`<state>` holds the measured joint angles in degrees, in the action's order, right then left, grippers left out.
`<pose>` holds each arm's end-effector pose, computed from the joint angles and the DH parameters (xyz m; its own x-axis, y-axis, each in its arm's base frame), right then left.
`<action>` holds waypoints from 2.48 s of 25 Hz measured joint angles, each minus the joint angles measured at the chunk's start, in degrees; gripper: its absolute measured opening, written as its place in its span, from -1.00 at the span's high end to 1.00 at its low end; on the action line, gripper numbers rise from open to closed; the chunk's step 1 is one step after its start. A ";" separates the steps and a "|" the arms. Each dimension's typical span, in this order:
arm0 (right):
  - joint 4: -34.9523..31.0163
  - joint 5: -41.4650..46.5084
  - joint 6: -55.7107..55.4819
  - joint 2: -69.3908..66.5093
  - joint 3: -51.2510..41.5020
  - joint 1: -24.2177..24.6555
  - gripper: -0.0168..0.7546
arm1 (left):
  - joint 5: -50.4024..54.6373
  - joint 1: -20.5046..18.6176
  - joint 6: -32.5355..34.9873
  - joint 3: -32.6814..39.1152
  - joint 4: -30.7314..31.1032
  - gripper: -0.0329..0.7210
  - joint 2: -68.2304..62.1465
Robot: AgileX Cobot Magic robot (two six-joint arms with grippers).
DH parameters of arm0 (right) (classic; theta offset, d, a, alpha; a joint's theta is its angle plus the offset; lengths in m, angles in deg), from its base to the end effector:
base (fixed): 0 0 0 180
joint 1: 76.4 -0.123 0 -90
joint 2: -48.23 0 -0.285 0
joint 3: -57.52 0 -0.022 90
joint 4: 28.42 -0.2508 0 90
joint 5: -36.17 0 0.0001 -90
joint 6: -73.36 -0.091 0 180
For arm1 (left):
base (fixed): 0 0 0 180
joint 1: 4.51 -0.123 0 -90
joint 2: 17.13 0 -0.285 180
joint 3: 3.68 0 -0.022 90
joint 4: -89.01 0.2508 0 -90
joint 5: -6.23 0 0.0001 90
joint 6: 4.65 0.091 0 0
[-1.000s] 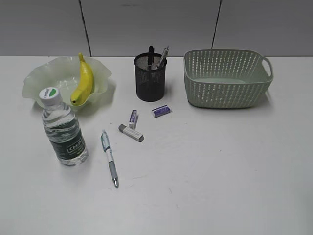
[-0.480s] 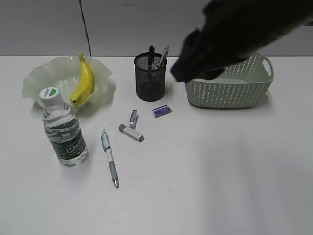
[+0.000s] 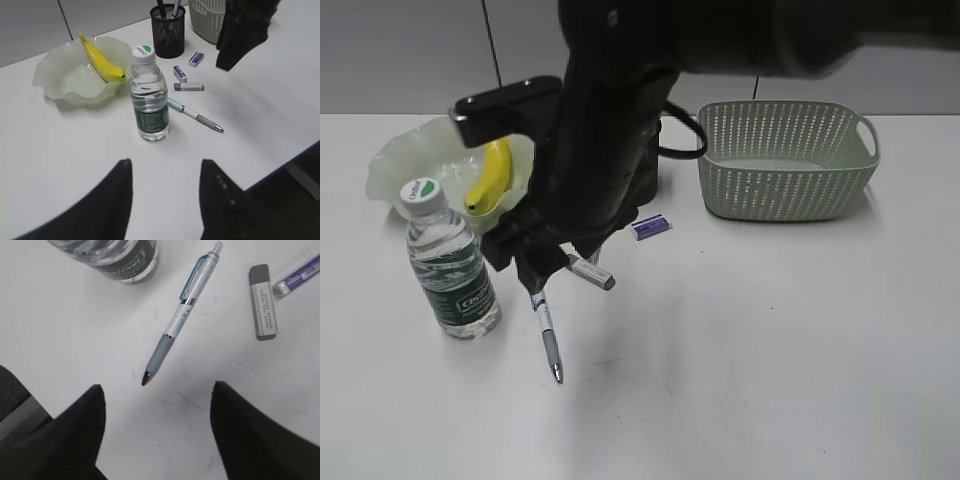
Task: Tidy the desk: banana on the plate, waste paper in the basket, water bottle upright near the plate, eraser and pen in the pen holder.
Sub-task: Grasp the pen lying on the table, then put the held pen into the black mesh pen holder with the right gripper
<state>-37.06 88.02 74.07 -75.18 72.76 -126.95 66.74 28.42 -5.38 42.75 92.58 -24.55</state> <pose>0.2670 0.3415 0.2188 -0.6583 -0.6732 -0.3368 -0.7419 0.6561 0.1386 -0.0060 0.0097 0.2880 -0.3365 0.2393 -0.9108 0.5075 0.8608 0.0387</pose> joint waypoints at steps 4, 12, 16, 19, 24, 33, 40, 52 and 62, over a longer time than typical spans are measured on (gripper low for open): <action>-1.03 0.65 -1.97 -7.45 4.50 -0.76 -0.49 | -0.06 0.00 0.00 0.00 0.00 0.16 0.00; 0.14 0.49 -4.09 -15.81 5.47 -0.85 -0.51 | -0.06 0.00 0.00 0.00 0.00 0.30 0.00; 0.19 -0.96 -4.15 -17.94 5.88 -0.85 -0.47 | -0.11 0.00 0.00 0.00 0.00 0.30 0.00; 0.55 -1.18 -4.31 -18.41 5.92 -0.85 -0.28 | -0.11 0.00 0.00 0.00 0.00 0.30 0.00; 0.65 -1.05 -4.31 -18.47 5.99 -0.85 0.62 | -0.11 0.00 0.00 0.00 0.00 0.30 0.00; 5.39 1.43 -11.26 -17.91 6.48 -0.40 0.72 | -0.11 0.00 0.00 0.00 0.00 0.30 0.00; 8.64 -1.50 -14.17 -9.38 6.48 0.36 0.72 | -0.11 0.00 0.00 0.00 0.00 0.30 0.00; 16.17 -22.37 -19.65 5.10 3.76 12.33 0.72 | -0.11 0.00 0.00 0.00 0.00 0.30 0.00; 17.47 -61.38 -18.97 1.10 -11.45 15.89 0.72 | -0.11 0.00 0.00 0.00 0.00 0.30 0.00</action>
<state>-19.59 26.65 55.10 -74.08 61.31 -111.06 66.63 28.42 -5.38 42.75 92.58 -24.55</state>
